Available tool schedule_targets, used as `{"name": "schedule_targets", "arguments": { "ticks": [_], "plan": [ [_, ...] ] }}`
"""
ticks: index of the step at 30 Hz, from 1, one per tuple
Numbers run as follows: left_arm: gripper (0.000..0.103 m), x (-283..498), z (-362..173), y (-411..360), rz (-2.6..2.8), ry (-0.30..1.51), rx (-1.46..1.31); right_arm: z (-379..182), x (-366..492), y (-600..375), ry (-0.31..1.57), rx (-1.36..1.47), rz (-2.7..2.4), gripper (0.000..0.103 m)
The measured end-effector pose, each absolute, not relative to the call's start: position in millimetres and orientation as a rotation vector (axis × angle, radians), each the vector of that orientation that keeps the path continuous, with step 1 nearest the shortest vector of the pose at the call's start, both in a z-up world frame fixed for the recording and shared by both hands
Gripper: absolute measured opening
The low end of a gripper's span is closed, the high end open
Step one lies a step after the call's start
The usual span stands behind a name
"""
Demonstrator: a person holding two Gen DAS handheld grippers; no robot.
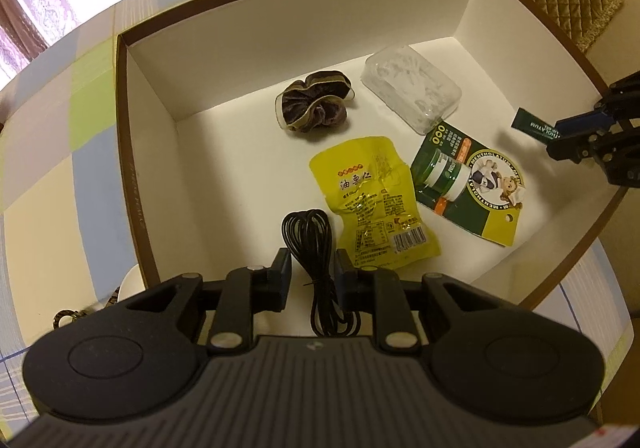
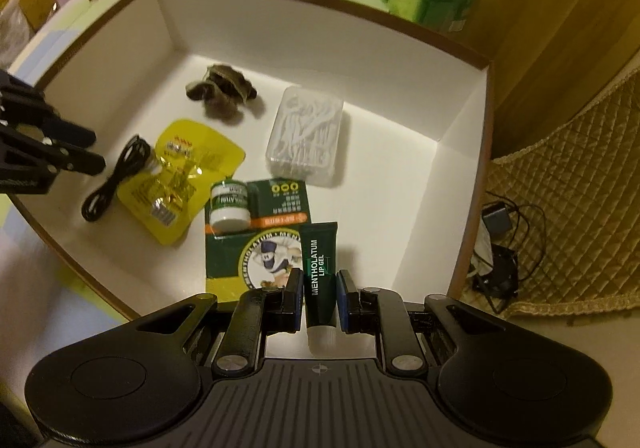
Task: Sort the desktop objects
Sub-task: 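Open the right gripper releasing the lip gel while the left gripper drops the cable into the box, then withdraw both tools from the box toward the spoon and swabs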
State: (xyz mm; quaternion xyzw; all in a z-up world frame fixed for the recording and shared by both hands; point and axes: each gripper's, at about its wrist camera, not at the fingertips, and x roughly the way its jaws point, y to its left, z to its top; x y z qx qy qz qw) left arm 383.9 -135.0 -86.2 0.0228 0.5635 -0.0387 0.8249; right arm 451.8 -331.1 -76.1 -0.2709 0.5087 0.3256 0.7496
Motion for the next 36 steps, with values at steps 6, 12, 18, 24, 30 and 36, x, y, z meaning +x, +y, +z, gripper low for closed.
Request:
{"name": "schedule_targets", "arguments": {
  "ticks": [6,12,18,24,30,36],
  "plan": [
    [0.034,379,-80,-139,-0.096,1.182,0.062,-78,451,-326,1.130,-0.592,0.733,0.035],
    [0.073,374,-70,-148,-0.101,1.155,0.080,-64,443,-326,1.089,-0.532,0.771,0.075],
    [0.084,370,-59,-144,-0.075,1.131,0.085,-58,434,-327,1.082,-0.498,0.788,0.098],
    [0.093,365,-53,-139,-0.031,1.127,0.063,-49,430,-328,1.074,-0.436,0.784,0.101],
    [0.096,356,-45,-138,-0.011,1.102,0.060,-39,423,-328,1.050,-0.382,0.784,0.101],
    [0.097,345,-34,-137,-0.012,1.075,0.056,-32,413,-325,1.030,-0.379,0.782,0.101]
  ]
}}
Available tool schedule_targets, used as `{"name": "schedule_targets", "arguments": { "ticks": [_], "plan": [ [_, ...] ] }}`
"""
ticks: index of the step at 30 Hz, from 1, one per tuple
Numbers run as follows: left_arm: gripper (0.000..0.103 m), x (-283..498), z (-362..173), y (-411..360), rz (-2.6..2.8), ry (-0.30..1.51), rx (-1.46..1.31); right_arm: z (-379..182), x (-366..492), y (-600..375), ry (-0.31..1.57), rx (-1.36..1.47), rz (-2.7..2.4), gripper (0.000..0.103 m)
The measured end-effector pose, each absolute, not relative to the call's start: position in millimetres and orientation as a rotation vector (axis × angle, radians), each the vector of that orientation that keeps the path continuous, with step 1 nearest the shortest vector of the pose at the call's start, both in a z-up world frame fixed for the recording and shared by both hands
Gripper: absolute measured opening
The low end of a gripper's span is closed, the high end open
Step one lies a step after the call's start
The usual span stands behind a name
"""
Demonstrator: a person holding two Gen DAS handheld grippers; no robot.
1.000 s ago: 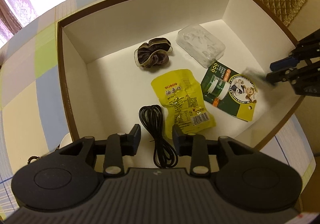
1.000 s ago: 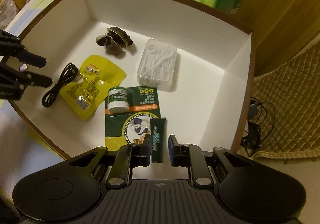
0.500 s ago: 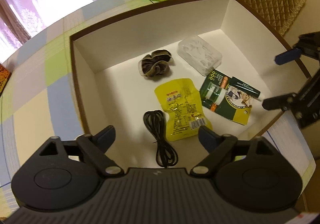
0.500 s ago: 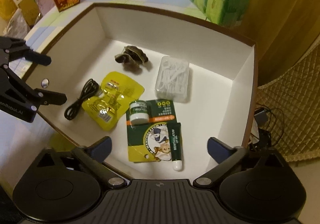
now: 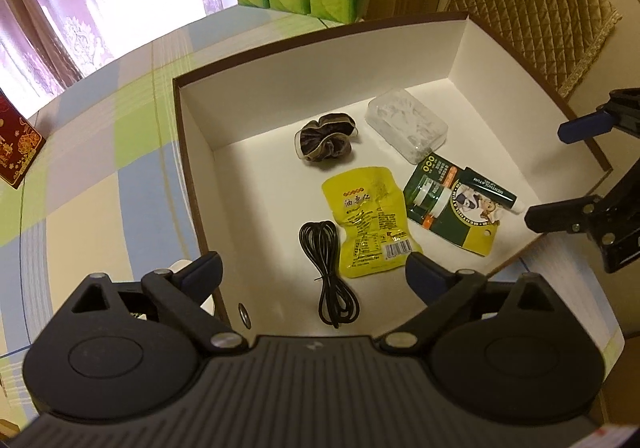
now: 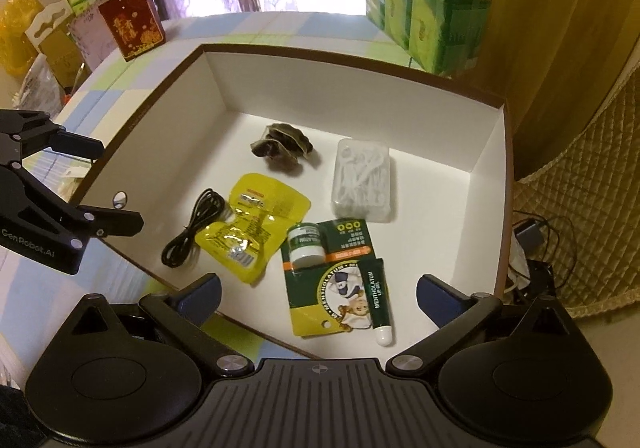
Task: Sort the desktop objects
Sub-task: 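Withdraw both tools from the box toward the spoon and swabs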
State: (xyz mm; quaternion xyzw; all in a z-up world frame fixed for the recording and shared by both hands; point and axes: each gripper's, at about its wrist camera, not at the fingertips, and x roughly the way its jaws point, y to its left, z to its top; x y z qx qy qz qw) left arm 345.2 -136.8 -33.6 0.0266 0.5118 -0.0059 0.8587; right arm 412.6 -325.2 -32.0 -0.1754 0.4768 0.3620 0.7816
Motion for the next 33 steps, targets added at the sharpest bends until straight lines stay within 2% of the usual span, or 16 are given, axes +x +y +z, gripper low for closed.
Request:
{"name": "schedule_targets", "arguments": {
  "ticks": [19,33],
  "plan": [
    [0.097,287,2,-116,-0.039,0.974,0.067,-7,352,-301,0.904,-0.295,0.743,0.101],
    [0.096,197,1,-35,-0.001,0.924,0.062,-13,263,-257,0.765,-0.181,0.774,0.101]
  ]
}}
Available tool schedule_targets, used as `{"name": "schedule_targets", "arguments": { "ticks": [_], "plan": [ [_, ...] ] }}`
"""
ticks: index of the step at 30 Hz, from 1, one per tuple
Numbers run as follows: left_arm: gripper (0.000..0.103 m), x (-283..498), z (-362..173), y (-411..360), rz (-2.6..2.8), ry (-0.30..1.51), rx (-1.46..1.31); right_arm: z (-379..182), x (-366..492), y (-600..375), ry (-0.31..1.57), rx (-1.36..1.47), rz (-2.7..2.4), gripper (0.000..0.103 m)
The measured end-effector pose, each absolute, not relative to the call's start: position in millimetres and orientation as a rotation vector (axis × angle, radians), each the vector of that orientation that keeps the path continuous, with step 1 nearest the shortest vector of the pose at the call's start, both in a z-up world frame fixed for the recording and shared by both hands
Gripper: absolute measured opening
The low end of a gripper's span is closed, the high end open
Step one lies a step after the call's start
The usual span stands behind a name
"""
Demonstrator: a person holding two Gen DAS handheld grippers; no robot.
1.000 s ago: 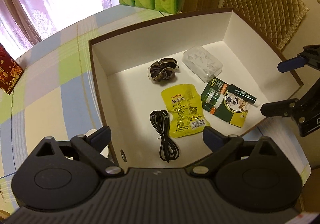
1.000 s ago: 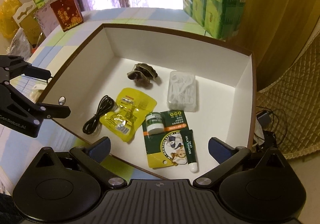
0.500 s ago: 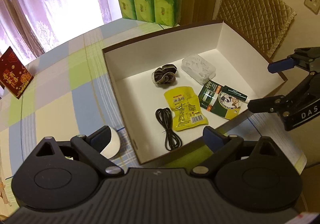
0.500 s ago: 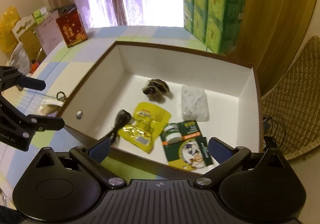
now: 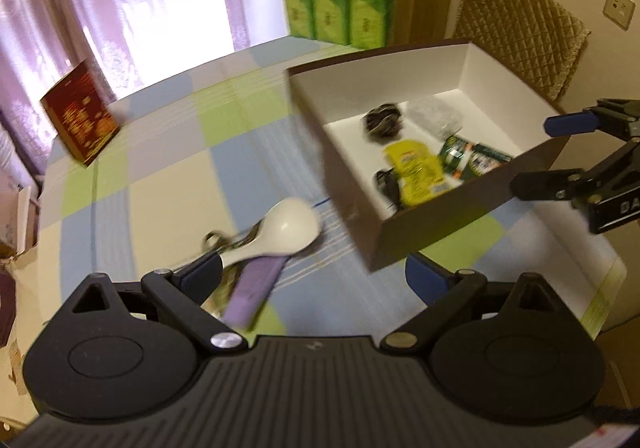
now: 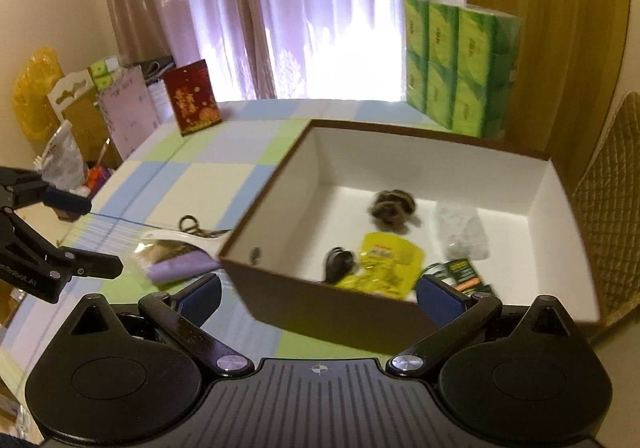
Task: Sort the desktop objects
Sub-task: 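Roll the right gripper and grasp the white spoon by its handle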
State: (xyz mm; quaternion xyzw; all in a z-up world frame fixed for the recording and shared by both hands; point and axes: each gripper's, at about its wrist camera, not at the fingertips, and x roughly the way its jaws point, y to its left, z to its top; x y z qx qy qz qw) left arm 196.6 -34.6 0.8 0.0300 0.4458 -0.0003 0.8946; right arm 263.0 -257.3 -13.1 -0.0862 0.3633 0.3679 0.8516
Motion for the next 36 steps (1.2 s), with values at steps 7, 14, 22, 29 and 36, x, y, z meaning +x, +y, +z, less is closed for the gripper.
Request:
{"name": "schedule_targets", "arguments": {
  "ticks": [7,14,22,29,36],
  "plan": [
    [0.095,159,-16,15,0.053,0.923,0.005,-36,243,-237,0.857,-0.029,0.786,0.101],
    [0.093,146,-36,41,0.069,0.929,0.007,-69,239,-218,0.985,0.131,0.724,0.101],
    [0.090,145,-57,71,0.064,0.960,-0.006,-92,241,-187,1.043,0.314,0.658,0.075],
    [0.090,150,-65,106,0.081,0.970,-0.017,-128,257,-170,1.030,0.738,0.426,0.043],
    [0.090,150,-75,133,0.078,1.000,-0.024,-160,273,-159,0.971,0.953,0.195,0.031]
  ]
}}
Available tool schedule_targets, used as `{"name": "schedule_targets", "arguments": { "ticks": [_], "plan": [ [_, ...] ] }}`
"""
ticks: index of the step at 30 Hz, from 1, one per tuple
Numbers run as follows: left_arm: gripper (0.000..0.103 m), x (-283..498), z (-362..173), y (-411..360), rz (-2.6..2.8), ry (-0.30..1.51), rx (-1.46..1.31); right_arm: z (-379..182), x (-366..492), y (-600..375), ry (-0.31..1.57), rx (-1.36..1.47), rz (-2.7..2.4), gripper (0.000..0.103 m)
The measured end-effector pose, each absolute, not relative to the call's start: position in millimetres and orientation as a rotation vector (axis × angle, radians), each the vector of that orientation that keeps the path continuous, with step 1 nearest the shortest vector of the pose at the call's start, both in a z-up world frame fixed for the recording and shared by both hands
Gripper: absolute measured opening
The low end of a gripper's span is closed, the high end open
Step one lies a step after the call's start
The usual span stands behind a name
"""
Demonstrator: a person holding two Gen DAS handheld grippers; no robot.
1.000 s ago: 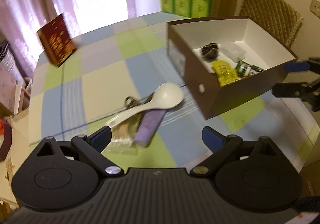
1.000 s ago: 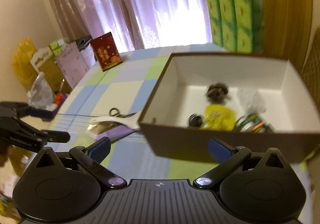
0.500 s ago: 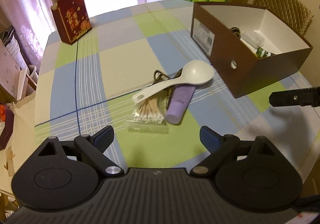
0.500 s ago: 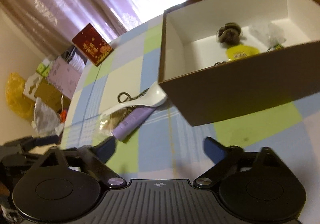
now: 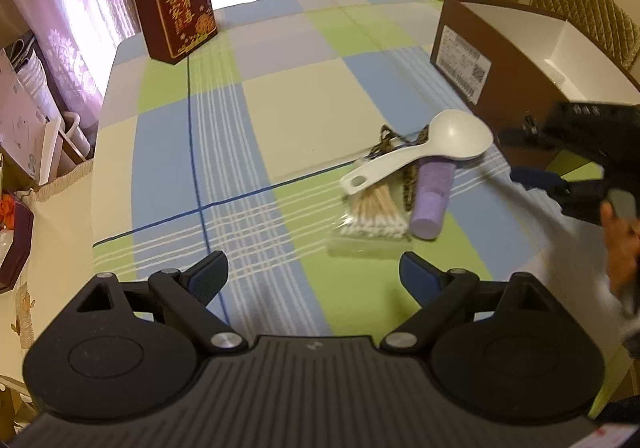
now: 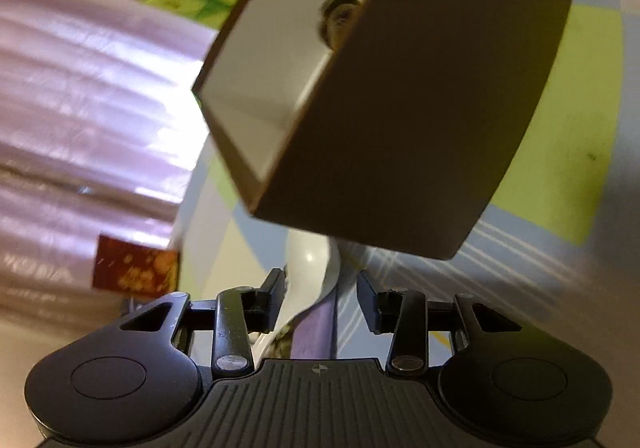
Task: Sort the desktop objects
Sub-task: 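Roll the right gripper and grasp the white spoon by its handle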
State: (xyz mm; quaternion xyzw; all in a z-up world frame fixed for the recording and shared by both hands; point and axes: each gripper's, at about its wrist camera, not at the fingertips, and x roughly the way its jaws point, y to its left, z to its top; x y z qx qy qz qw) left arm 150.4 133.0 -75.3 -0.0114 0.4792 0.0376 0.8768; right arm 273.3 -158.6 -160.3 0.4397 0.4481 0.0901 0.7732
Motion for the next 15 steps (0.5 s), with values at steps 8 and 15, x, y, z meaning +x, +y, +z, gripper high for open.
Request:
{"name": "schedule_targets", "arguments": {
  "ticks": [8,15],
  "plan": [
    [0.090,147,-85,157,0.089,1.032,-0.040,-186,279,-152,0.964,1.031,0.083,0.005],
    [0.090,143,-93,167,0.089,1.049,-0.049,-200,267,-175,1.002,1.210,0.054,0.000]
  ]
}}
